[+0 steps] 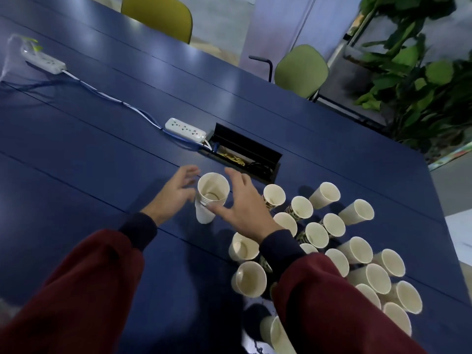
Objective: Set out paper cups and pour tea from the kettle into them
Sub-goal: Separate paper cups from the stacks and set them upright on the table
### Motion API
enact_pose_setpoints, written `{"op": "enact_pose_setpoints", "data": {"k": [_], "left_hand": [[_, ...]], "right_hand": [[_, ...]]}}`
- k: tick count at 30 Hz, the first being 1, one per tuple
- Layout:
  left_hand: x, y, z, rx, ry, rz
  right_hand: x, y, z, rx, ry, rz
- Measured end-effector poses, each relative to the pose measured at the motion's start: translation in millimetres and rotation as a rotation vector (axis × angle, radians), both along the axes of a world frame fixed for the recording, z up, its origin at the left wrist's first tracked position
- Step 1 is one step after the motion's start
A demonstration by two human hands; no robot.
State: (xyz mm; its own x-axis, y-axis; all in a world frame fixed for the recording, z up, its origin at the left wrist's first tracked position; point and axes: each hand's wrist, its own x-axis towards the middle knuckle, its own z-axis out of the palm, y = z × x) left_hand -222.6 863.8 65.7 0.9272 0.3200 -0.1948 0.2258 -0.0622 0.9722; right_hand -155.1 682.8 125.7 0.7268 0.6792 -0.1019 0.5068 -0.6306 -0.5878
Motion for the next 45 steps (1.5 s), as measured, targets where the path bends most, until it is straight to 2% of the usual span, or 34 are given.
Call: {"op": "enact_pose_setpoints", "data": {"k": [5, 10, 17, 26, 28, 33, 38, 45], "left_hand": [[-7, -7, -36, 0.077, 0.085, -0.124], [12, -12, -42, 0.007, 0.088, -0.156], [34, -5, -44, 0.017, 0.087, -0.223], [40, 7, -51, -0.035, 0.073, -0.279], [41, 8, -56, -0.033, 0.101, -0.301], [42, 0, -56, -0.007, 0.130, -0.314], [42, 1, -55, -0.031, 0.113, -0.280], [42, 8, -51, 0.029, 0.136, -0.254]], "right_hand": [[-6, 25, -16, -0.059, 0.078, -0.033], [-4, 36, -21, -0.082, 0.016, -0.108], [28, 23, -29, 0.049, 0.244, -0.368], [39, 27, -50, 0.001, 0.387, -0.340], [40, 25, -53, -0.015, 0.360, -0.328], [44, 16, -58, -0.018, 0.069, -0.299], [49, 17, -47, 0.038, 0.069, -0.252], [54, 22, -48, 0.102, 0.065, -0.302]]}}
